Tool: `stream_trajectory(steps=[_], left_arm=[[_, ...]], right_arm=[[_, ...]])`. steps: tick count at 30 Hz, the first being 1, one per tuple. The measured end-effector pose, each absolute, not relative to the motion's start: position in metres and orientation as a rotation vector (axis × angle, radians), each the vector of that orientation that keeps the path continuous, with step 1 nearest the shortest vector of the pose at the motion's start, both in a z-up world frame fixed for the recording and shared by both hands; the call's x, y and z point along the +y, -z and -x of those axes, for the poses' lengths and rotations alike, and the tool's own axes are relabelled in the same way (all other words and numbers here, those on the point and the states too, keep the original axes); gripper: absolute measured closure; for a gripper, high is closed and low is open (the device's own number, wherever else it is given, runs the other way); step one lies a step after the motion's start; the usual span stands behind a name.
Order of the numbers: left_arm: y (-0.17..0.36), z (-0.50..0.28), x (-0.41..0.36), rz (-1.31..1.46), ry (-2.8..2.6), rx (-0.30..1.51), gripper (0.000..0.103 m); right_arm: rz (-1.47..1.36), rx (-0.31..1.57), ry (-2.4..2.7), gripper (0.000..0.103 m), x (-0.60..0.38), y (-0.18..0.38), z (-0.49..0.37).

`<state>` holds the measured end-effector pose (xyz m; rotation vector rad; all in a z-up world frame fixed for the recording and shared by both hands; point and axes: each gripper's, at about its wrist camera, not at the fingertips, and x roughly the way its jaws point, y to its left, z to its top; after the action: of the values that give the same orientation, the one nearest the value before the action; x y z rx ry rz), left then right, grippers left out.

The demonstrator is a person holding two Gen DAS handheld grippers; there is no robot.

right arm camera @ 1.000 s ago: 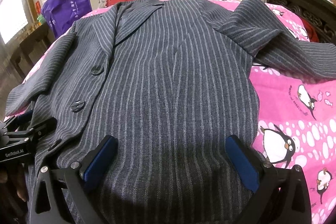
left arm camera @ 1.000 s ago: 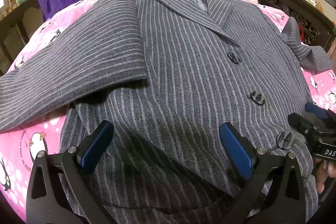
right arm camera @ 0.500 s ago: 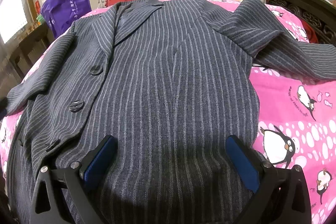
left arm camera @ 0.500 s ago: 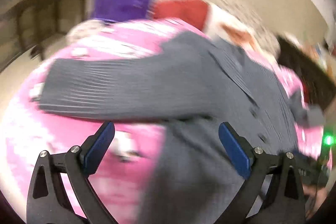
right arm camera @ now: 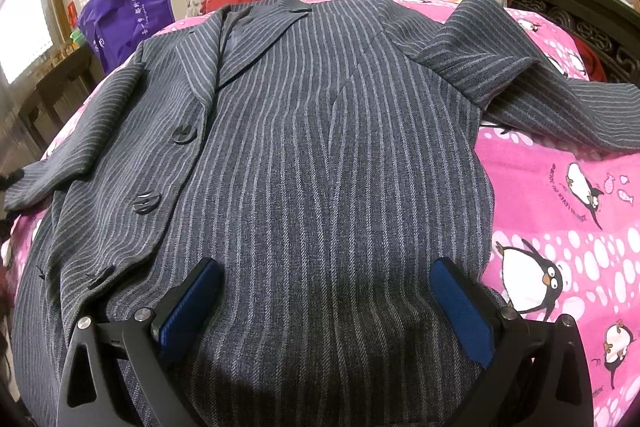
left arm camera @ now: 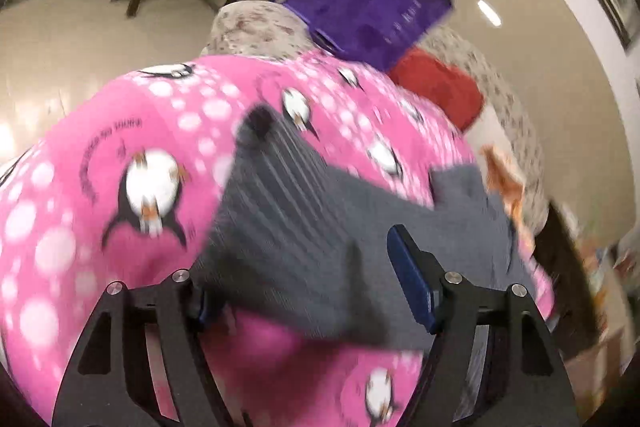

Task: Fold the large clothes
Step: 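Grasp the sleeve cuff with the left gripper and lift it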

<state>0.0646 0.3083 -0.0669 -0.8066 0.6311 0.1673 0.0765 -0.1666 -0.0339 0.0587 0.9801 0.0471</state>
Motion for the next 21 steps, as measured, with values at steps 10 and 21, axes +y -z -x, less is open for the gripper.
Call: stream_trajectory(steps=[10,21], left_arm=[[-0.004,-0.052,0.347,0.642,-0.347,0.550,0.098],[-0.106,-0.068,0.357,0.477,-0.361,0.388,0.098]], right_arm=[[-0.064,0.982,-0.053,0.000,-0.167,0.034,-0.078],[-0.003,1.000,0.047,0.000,-0.185,0.022,-0.045]])
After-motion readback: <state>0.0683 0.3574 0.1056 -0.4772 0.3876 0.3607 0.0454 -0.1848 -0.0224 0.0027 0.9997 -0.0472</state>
